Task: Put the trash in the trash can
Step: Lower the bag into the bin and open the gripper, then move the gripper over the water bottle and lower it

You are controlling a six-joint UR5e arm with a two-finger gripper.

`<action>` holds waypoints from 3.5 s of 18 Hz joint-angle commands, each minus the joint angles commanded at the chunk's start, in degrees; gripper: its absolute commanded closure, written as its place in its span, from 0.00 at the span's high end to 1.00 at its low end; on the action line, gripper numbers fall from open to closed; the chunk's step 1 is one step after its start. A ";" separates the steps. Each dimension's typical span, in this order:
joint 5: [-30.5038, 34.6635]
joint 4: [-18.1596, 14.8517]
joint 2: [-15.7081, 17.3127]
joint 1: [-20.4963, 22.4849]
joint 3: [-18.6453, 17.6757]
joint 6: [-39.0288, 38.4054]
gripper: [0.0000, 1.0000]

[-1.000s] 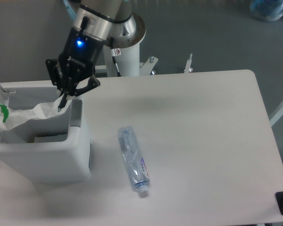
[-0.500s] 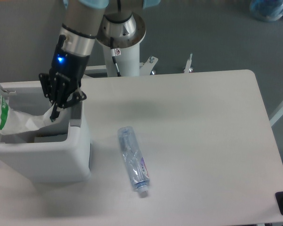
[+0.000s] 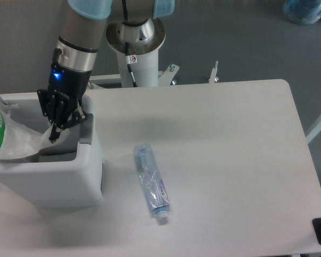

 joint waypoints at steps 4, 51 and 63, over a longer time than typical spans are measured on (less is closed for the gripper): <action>-0.18 0.00 0.97 0.18 0.62 -0.26 0.60; 10.11 -0.70 -26.80 17.31 9.32 -32.70 1.00; 12.92 -0.61 -30.85 14.50 10.37 -31.99 1.00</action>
